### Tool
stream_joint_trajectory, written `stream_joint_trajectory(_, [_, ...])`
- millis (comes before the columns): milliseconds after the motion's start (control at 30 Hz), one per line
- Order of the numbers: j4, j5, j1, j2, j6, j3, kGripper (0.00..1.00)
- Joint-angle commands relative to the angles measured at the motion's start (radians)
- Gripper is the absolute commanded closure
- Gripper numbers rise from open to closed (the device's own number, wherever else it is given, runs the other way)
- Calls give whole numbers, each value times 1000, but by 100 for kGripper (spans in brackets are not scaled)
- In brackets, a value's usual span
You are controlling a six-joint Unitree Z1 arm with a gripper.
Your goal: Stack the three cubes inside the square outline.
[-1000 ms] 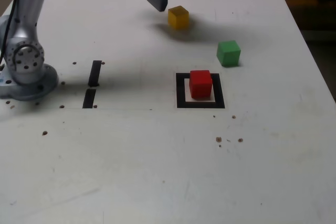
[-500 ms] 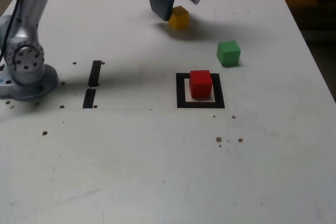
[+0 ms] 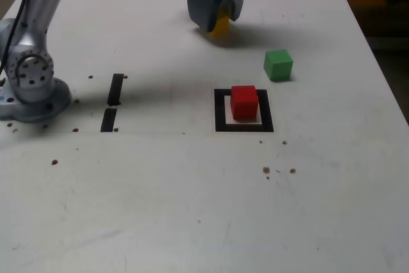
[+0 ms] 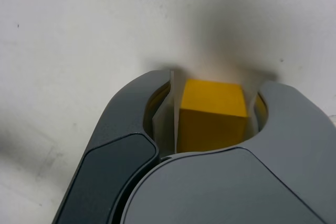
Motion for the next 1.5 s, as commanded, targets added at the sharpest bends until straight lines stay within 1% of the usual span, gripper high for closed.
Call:
stream_joint_trajectory(0, [0, 9, 0, -4, -1, 0, 76])
stream_joint_trajectory(67, [3, 14, 0, -9, -1, 0, 77])
stream_joint_trajectory(200, [27, 11, -9, -40, 1, -6, 79])
stream_joint_trajectory(267, [60, 10, -19, -72, 3, -15, 79])
stream_joint_trajectory(367, [145, 10, -56, -141, 9, -47, 79])
stream_joint_trajectory(433, [211, 6, -103, -192, 23, -81, 79])
stream_joint_trajectory(500, [272, 0, -171, -237, 40, -116, 79])
stream_joint_trajectory(567, [313, -10, -255, -273, 53, -140, 79])
stream_joint_trajectory(633, [335, -24, -346, -294, 50, -148, 79])
stream_joint_trajectory(733, [341, -46, -491, -297, 13, -146, 79])
stream_joint_trajectory(800, [338, -55, -563, -283, -19, -146, 79])
stream_joint_trajectory(967, [324, -63, -676, -242, -84, -143, 79])
stream_joint_trajectory(1067, [315, -71, -710, -203, -114, -158, 79])
stream_joint_trajectory(1200, [313, -82, -724, -147, -126, -179, 79])
stream_joint_trajectory(1333, [307, -81, -725, -112, -118, -167, 79])
stream_joint_trajectory(1467, [287, -72, -715, -109, -103, -142, 79])
